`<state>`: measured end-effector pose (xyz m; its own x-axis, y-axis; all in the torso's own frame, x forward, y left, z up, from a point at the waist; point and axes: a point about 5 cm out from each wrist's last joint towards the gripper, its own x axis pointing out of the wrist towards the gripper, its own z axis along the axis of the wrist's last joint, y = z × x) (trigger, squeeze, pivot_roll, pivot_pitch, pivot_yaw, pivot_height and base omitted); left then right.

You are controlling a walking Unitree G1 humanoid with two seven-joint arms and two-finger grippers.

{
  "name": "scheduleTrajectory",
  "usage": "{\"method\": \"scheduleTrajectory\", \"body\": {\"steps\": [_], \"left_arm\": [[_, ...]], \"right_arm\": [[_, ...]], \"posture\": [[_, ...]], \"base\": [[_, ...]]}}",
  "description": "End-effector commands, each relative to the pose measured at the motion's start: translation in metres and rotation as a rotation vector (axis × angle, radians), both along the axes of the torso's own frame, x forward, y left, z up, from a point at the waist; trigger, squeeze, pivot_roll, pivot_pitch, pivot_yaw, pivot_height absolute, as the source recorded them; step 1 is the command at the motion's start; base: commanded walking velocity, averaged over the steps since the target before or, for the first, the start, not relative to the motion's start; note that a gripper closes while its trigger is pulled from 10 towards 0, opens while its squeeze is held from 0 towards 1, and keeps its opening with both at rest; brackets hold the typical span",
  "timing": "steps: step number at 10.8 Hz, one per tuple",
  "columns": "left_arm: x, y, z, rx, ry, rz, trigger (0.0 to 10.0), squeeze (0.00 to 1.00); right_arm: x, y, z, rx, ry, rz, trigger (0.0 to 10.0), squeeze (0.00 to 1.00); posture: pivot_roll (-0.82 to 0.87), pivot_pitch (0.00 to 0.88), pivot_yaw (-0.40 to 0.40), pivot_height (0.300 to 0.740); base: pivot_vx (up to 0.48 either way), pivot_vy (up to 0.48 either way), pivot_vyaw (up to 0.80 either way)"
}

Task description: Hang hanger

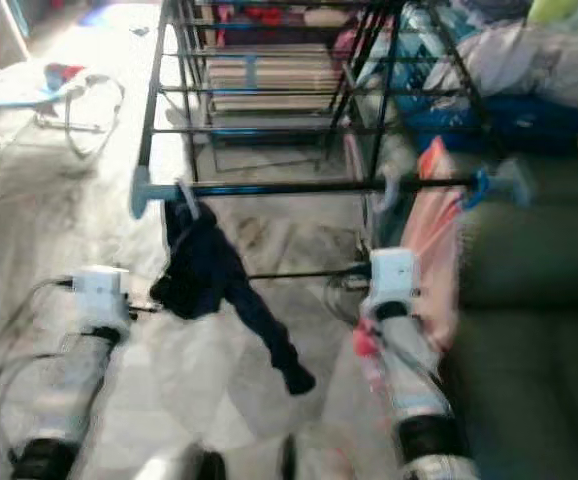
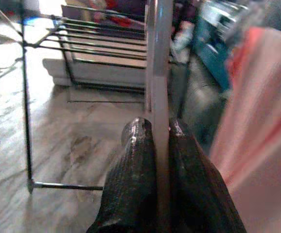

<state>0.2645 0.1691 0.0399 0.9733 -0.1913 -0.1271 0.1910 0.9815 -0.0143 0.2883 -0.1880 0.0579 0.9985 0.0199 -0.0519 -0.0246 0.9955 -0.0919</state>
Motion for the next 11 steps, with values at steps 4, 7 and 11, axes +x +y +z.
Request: {"method": "scheduleTrajectory", "body": {"steps": [4,7,11], "left_arm": [[0.0,0.005,-0.002,0.043,0.017,-0.004,10.0,0.0],[-0.009,0.005,-0.006,0.055,0.038,0.004,10.0,0.0],[-0.027,0.007,-0.012,0.061,0.069,0.021,10.0,0.0]], "right_arm": [[0.018,-0.007,-0.002,-0.006,0.086,-0.031,10.0,0.0],[0.045,-0.006,0.004,-0.064,0.227,0.014,10.0,0.0],[0.069,-0.001,0.021,-0.01,0.324,0.047,10.0,0.0]], "posture": [[0.01,0.102,-0.052,0.74],[0.03,0.145,-0.07,0.74],[0.04,0.181,-0.093,0.74]], "base": [[0.0,0.0,0.0],[0.0,0.0,0.0],[0.0,0.0,0.0]]}}
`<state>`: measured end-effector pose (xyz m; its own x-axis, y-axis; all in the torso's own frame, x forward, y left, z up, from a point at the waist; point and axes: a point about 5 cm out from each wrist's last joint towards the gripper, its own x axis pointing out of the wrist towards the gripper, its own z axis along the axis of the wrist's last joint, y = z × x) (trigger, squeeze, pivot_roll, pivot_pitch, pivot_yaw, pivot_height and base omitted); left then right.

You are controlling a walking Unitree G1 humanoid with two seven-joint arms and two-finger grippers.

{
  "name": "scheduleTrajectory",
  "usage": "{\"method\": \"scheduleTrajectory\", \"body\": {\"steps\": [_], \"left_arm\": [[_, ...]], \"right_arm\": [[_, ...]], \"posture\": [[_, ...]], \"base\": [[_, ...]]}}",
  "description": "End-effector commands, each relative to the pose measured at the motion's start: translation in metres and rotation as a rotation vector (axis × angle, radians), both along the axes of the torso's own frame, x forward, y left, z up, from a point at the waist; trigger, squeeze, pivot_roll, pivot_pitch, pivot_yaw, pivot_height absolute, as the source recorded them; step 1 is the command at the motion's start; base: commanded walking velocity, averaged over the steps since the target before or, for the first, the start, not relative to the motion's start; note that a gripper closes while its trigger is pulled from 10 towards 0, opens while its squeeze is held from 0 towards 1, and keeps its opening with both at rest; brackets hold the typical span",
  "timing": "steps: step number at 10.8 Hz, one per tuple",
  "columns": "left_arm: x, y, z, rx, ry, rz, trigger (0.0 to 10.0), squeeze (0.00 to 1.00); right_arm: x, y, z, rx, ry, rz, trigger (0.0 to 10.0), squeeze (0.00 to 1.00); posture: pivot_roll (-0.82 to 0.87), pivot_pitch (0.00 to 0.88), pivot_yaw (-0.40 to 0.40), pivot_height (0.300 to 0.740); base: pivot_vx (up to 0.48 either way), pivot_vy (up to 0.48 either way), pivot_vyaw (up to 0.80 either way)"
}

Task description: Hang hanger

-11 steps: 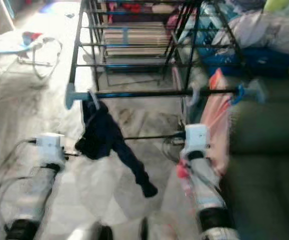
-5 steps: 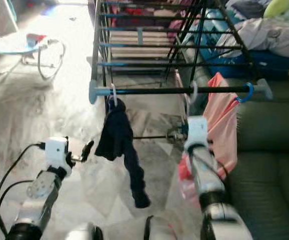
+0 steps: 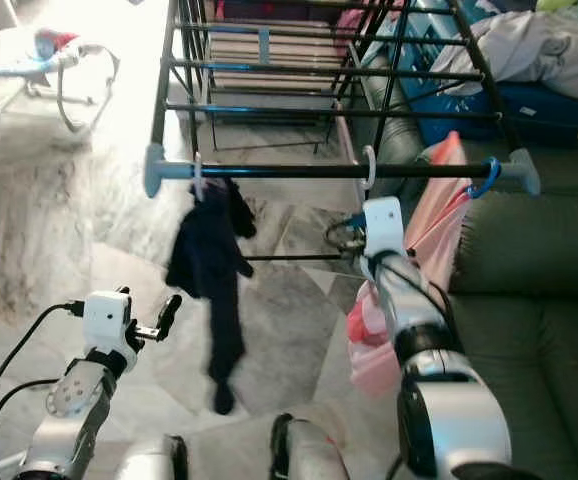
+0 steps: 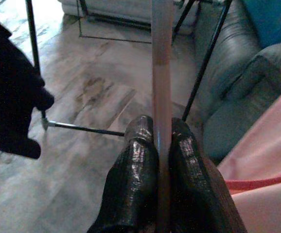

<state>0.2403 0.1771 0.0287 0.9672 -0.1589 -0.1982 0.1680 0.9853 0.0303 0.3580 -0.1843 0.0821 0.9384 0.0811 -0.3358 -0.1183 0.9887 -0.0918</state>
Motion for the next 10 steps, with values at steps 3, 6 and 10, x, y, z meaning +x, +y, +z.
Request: {"method": "scheduleTrajectory", "body": {"steps": [3,6,10], "left_arm": [[0.001,0.001,0.001,0.012,0.006,0.007,10.0,0.0],[0.006,0.0,0.002,0.02,0.014,0.022,10.0,0.0],[0.003,0.001,-0.001,0.041,0.009,0.051,10.0,0.0]], "right_arm": [[-0.032,-0.001,-0.047,0.044,0.181,-0.011,10.0,0.0],[-0.052,0.0,-0.061,0.085,0.157,0.001,10.0,1.0],[-0.085,-0.008,-0.045,0.043,-0.107,-0.042,10.0,1.0]], "posture": [[0.04,0.183,-0.087,0.74],[0.02,0.172,-0.078,0.74],[0.01,0.136,-0.086,0.74]], "base": [[0.0,0.0,0.0],[0.0,0.0,0.0],[0.0,0.0,0.0]]}}
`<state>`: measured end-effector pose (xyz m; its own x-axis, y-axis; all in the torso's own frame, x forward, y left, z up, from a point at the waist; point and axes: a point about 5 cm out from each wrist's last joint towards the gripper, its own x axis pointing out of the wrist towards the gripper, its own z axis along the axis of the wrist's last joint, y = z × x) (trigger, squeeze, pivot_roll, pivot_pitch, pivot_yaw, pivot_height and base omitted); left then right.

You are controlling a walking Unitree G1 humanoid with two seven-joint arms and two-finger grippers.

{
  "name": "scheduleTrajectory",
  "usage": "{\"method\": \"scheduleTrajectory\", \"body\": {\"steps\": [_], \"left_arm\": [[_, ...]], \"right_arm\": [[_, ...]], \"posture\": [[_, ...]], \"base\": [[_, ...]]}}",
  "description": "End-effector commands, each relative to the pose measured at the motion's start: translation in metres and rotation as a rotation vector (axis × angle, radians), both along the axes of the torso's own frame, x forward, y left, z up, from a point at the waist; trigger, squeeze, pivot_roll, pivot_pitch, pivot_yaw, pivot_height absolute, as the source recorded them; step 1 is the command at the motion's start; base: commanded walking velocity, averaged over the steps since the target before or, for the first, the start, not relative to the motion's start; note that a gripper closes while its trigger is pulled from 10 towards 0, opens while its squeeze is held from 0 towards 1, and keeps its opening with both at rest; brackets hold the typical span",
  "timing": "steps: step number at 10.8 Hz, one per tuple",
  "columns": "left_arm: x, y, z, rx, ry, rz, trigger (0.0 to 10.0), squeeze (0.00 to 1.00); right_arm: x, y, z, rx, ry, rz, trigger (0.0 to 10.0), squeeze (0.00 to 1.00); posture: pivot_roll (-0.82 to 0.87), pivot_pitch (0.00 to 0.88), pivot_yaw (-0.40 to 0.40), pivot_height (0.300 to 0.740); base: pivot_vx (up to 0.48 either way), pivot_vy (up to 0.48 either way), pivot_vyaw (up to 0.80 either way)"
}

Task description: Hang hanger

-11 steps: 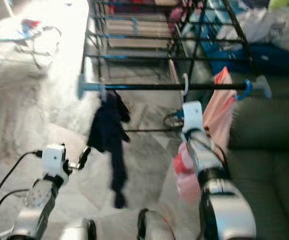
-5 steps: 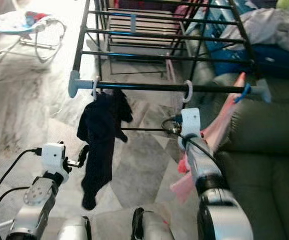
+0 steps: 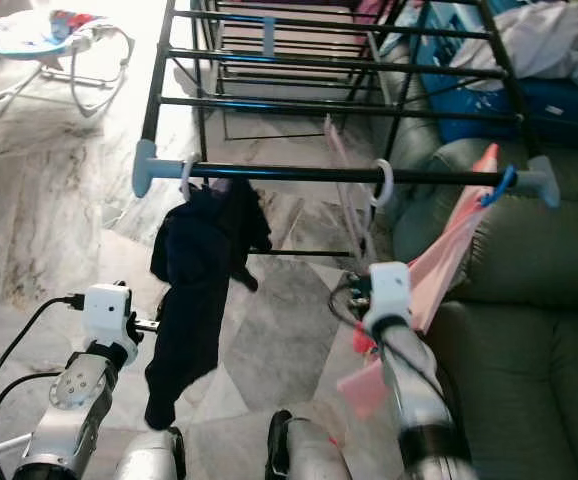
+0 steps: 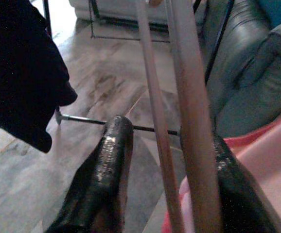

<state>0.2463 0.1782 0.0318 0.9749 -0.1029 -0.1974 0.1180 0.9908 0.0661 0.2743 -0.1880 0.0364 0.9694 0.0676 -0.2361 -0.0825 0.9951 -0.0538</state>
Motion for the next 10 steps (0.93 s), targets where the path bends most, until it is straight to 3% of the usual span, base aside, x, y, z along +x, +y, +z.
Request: {"method": "scheduleTrajectory", "body": {"steps": [1,5,7,8,10], "left_arm": [[-0.003,0.0,-0.004,0.009,0.014,0.004,10.0,0.0],[0.003,0.01,0.003,0.067,-0.028,0.04,10.0,0.0],[0.001,0.011,0.007,0.105,-0.052,0.009,10.0,0.0],[0.002,0.012,0.008,0.104,-0.049,0.006,10.0,0.0],[0.017,0.001,0.014,0.154,-0.059,-0.106,10.0,0.0]], "right_arm": [[-0.007,-0.005,0.001,-0.006,-0.024,-0.023,10.0,1.0],[-0.026,-0.006,0.016,0.035,-0.132,-0.061,10.0,1.0],[-0.047,-0.015,0.016,0.028,-0.146,-0.105,10.0,1.0],[-0.053,-0.016,0.012,0.011,-0.138,-0.11,10.0,1.0],[-0.062,-0.012,0.001,0.019,-0.133,-0.196,10.0,1.0]], "posture": [[0.01,0.136,-0.085,0.74],[0.01,0.134,-0.08,0.74],[0.01,0.126,-0.07,0.74],[0.0,0.119,-0.042,0.74],[-0.04,0.112,0.041,0.74]], "base": [[0.0,0.0,0.0],[0.0,0.0,0.0],[0.0,0.0,0.0],[0.0,0.0,0.0],[0.0,0.0,0.0]]}}
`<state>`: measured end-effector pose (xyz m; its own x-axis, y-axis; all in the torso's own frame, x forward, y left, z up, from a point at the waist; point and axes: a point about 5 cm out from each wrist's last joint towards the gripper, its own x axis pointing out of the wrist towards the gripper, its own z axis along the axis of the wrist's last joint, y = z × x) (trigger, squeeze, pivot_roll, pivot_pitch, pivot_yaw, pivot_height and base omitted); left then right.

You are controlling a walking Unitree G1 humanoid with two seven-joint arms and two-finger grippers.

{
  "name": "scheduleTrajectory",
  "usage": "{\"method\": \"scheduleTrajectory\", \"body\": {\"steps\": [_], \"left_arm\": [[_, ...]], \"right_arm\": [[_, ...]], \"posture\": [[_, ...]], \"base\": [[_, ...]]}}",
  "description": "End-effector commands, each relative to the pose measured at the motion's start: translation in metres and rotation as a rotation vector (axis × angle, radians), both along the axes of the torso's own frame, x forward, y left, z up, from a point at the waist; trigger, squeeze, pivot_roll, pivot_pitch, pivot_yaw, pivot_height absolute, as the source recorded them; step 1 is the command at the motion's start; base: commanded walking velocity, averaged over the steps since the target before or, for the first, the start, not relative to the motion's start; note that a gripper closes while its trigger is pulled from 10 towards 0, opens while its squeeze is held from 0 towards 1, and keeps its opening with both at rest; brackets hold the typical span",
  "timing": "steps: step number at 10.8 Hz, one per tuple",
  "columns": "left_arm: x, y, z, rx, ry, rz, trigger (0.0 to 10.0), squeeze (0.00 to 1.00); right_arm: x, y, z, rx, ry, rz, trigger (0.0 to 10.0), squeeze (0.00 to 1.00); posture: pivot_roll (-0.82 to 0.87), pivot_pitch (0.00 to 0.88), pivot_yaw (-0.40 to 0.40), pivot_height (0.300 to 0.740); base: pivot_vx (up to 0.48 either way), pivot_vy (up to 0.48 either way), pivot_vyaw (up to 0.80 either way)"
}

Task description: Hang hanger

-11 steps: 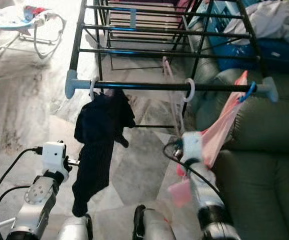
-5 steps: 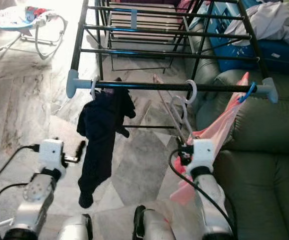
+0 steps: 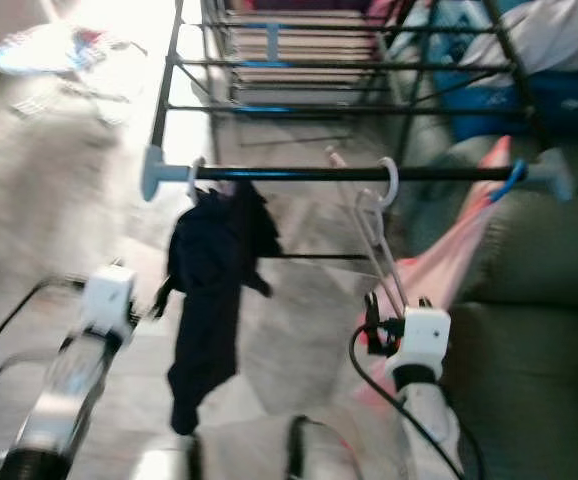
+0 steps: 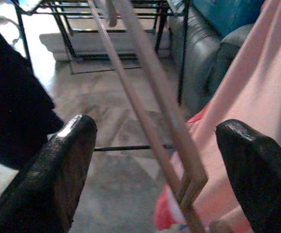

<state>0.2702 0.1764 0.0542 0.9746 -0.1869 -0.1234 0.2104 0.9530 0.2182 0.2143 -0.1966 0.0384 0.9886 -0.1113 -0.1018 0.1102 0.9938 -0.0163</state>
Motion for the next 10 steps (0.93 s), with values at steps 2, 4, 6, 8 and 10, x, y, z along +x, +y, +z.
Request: {"method": "scheduleTrajectory", "body": {"steps": [2,4,6,8,10], "left_arm": [[0.015,-0.007,0.006,0.077,-0.003,-0.146,10.0,0.0],[0.029,-0.008,0.018,0.076,-0.035,-0.152,10.0,0.0],[0.013,-0.004,0.009,0.063,-0.026,-0.12,10.0,0.0],[-0.026,0.006,-0.01,0.073,0.003,-0.089,10.0,0.0],[-0.026,0.008,-0.027,0.101,0.066,-0.065,10.0,0.0]], "right_arm": [[-0.01,-0.003,-0.003,-0.011,0.001,-0.046,10.0,1.0],[-0.015,-0.007,0.0,-0.03,-0.005,-0.062,10.0,1.0],[-0.017,-0.005,0.004,-0.048,-0.01,-0.022,10.0,1.0],[-0.029,-0.007,0.015,-0.072,-0.029,0.001,10.0,1.0],[-0.032,-0.016,-0.008,-0.064,0.07,-0.042,10.0,1.0]], "posture": [[-0.1,0.108,0.078,0.74],[-0.13,0.113,0.039,0.74],[-0.1,0.156,0.02,0.74],[-0.08,0.151,0.011,0.74],[-0.09,0.151,-0.015,0.74]], "base": [[0.0,0.0,0.0],[0.0,0.0,0.0],[0.0,0.0,0.0],[0.0,0.0,0.0],[0.0,0.0,0.0]]}}
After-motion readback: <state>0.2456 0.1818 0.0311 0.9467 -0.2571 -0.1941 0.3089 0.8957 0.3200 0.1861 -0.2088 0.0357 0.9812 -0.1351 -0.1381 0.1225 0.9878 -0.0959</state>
